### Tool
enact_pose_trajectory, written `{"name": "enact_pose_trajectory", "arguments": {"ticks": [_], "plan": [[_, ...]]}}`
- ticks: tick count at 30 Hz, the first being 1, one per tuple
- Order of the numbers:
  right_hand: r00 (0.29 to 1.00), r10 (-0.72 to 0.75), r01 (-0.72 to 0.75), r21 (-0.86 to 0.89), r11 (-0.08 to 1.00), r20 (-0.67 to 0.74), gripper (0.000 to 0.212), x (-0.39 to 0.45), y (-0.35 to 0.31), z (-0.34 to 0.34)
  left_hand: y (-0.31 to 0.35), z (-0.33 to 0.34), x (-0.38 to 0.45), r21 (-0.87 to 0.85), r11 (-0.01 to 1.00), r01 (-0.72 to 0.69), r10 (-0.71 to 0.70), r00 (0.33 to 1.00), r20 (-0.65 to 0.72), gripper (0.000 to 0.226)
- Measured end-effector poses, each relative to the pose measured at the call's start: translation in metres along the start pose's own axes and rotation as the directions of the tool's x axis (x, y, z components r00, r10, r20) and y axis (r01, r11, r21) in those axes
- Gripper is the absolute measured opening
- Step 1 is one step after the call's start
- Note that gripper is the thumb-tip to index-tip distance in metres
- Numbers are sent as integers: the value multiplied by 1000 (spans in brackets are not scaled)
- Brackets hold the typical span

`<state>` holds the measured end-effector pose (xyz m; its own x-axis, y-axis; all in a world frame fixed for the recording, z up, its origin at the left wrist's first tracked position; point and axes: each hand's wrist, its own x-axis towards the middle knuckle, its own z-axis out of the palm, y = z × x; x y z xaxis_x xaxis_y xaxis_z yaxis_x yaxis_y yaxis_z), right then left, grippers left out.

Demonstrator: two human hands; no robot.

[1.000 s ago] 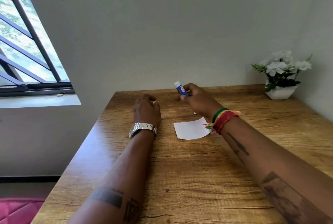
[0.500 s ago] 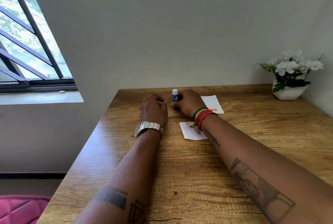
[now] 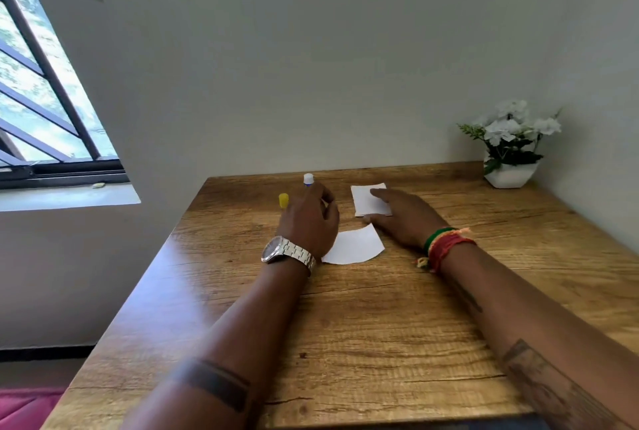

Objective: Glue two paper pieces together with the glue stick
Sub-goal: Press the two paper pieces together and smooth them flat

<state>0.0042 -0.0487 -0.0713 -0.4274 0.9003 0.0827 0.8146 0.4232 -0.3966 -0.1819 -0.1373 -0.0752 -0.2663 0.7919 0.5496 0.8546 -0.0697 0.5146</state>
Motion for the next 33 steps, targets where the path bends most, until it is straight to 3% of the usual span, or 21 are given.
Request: {"name": "enact_pose_trajectory", "arguments": {"ticks": [4, 12, 16, 20, 22, 25, 27, 30, 33], "plan": [[997, -80, 79, -114, 990, -8, 56, -4, 3, 4, 10, 4, -5, 59, 993, -106, 105, 994, 25, 6], [975, -206, 171, -303, 938, -88, 35, -5, -5, 2, 3, -1, -5, 23, 998, -60, 61, 998, -13, 2], [976, -161, 149, -94, 984, -145, 42, -6, 1, 4, 3, 0, -5, 29, 998, -61, 60, 998, 35, 6], [961, 60, -42, 72, 997, -270, 37, 11, 12, -4, 2, 2, -4, 29, 999, -46, 45, 998, 36, 6], [981, 103, -101, 23, 995, -166, 39, 24, 12, -7, 2, 4, -4, 28, 999, -36, 35, 998, 50, 6], [997, 76, -74, -149, 986, 3, 72, 44, 4, -9, 2, 6, -3, 26, 998, -64, 63, 997, 50, 7], [995, 69, -52, -235, 971, 65, 83, 58, -2, -10, 1, 5, -2, 23, 997, -70, 69, 997, 46, 7], [992, 74, -36, -330, 943, 104, 76, 73, -4, -14, -1, 4, -1, 7, 999, -48, 48, 998, 50, 6], [979, 111, -74, -205, 976, 174, 66, 82, -4, -18, -1, 5, 1, 4, 999, -47, 46, 998, 45, 6]]}}
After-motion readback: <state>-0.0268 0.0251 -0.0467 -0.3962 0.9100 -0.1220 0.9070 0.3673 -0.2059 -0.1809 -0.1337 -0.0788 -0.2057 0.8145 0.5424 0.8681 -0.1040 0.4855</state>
